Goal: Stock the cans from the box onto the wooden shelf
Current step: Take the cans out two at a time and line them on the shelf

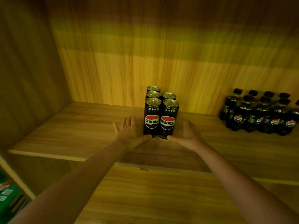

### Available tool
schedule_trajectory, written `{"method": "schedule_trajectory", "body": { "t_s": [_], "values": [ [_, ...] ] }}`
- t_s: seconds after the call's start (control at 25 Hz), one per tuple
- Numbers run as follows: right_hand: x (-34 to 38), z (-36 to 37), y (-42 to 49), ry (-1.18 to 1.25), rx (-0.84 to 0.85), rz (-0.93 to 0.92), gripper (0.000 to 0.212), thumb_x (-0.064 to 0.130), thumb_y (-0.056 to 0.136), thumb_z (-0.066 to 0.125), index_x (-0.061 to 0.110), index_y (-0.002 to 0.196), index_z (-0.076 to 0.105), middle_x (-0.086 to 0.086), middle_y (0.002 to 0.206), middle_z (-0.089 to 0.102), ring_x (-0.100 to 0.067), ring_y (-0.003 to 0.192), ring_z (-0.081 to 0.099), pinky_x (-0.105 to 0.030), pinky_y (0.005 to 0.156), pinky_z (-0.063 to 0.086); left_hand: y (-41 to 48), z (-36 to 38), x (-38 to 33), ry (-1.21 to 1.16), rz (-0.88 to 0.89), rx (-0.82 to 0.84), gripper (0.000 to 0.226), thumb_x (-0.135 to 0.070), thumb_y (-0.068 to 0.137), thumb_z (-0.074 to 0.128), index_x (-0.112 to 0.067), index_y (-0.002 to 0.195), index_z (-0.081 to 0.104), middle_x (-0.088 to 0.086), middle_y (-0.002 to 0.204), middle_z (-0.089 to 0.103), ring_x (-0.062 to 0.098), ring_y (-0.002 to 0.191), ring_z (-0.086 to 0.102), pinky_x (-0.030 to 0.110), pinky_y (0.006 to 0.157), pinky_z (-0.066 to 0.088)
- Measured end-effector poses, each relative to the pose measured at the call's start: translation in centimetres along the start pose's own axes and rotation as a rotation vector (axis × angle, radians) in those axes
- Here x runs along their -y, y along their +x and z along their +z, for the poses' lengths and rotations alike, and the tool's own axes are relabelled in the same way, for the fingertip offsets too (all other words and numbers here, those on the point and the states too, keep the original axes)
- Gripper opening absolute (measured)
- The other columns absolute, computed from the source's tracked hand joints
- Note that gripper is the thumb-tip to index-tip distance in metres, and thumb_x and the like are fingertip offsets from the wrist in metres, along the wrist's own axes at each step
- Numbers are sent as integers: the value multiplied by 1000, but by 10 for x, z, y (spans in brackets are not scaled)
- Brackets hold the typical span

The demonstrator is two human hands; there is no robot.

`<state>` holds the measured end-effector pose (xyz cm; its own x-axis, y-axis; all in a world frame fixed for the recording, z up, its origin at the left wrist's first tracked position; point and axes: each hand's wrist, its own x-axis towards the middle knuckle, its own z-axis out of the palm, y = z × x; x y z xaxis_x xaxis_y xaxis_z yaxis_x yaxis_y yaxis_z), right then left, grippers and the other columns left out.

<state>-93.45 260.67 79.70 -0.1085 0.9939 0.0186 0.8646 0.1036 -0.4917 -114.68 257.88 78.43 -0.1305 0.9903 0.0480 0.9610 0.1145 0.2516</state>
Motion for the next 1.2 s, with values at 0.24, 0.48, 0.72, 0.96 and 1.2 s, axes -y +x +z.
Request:
{"method": "schedule_trajectory", "body": {
  "t_s": [0.24,0.48,0.72,0.96,1.2],
  "values": [
    [40,-64,-33,-83,-112,-182,94,45,72,70,20,145,15,-8,156,9,-28,143,10,-49,116,18,-47,-63,9,92,79,-101,97,-60,80,51,-10,147,1,9,158,7,24,146,6,50,116,3],
    [67,-65,-95,-424,-18,-278,97,51,71,68,19,145,13,-10,156,11,-31,142,14,-50,115,16,-110,-95,9,260,184,-55,95,-58,81,51,-11,148,2,9,158,7,27,145,10,43,118,8],
    [100,-35,-190,-484,29,-269,98,51,72,67,17,145,11,-11,156,9,-31,142,12,-48,116,13,-198,-99,41,237,232,-6,94,-59,81,50,-13,148,2,9,158,9,28,145,12,42,118,9],
    [129,11,-297,-507,104,-196,96,50,73,67,17,146,13,-11,156,7,-30,143,9,-48,116,13,-293,-87,100,218,237,66,98,-59,79,55,-13,148,2,11,158,9,29,145,11,44,120,9],
    [123,59,-351,-566,168,-150,98,54,71,66,20,145,12,-10,156,8,-28,143,12,-48,116,11,-345,-43,129,176,281,59,96,-55,79,57,-11,148,6,12,157,10,28,145,10,44,119,8]
  ]
}}
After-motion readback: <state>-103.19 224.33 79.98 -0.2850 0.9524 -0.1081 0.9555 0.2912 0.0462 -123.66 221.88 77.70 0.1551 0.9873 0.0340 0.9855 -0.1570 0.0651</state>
